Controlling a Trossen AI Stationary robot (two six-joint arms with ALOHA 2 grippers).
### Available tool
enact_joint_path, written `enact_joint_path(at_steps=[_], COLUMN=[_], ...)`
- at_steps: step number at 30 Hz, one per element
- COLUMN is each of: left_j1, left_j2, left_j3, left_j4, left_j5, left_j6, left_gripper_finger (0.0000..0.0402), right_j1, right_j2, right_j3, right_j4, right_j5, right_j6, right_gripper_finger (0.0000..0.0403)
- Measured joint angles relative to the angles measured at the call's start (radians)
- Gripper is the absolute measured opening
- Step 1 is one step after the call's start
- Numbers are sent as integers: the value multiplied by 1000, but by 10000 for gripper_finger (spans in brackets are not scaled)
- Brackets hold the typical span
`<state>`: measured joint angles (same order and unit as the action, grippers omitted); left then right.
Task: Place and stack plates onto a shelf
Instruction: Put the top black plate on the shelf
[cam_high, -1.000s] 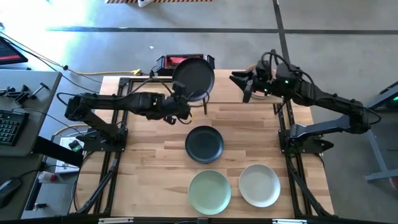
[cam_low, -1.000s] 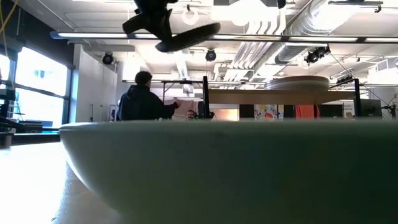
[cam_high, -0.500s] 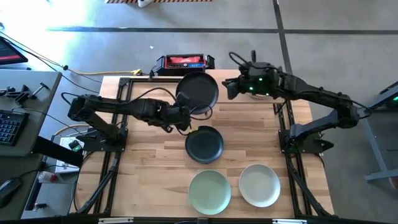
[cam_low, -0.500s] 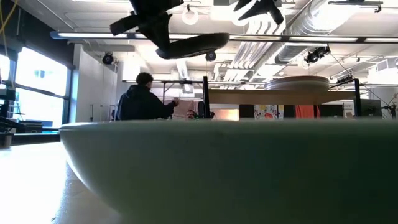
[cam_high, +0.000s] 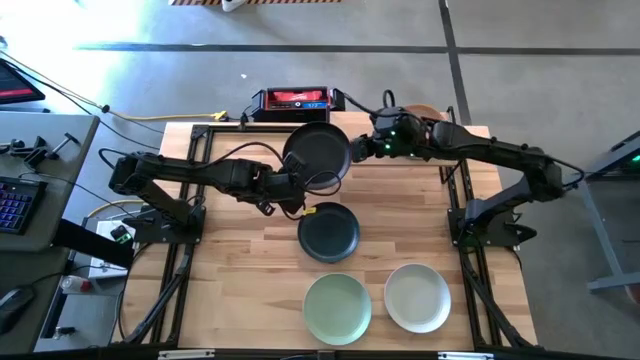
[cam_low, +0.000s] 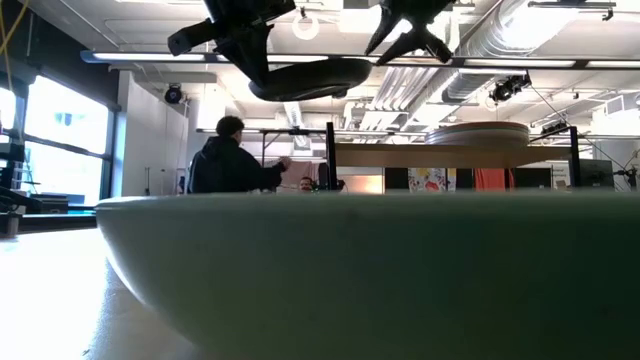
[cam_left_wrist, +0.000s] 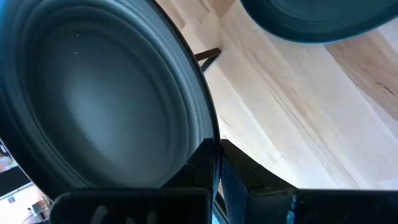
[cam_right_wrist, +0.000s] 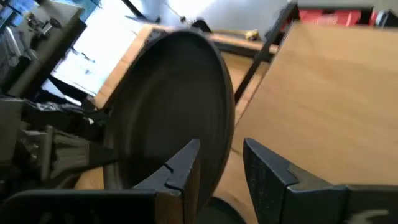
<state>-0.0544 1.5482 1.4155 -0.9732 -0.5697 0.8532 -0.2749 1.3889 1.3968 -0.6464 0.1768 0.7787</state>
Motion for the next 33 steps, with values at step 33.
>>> enact_joint_path(at_steps=[33], left_j1=[1], left_j2=[-1], left_j3=[0], left_j4=[7], left_j5=[-45], left_j6=[-48], left_gripper_finger=[31], right_j1=[1], right_j2=[70], right_j3=[0], right_j4=[-24], right_j5=[-73], right_j6=[110], right_gripper_finger=[4])
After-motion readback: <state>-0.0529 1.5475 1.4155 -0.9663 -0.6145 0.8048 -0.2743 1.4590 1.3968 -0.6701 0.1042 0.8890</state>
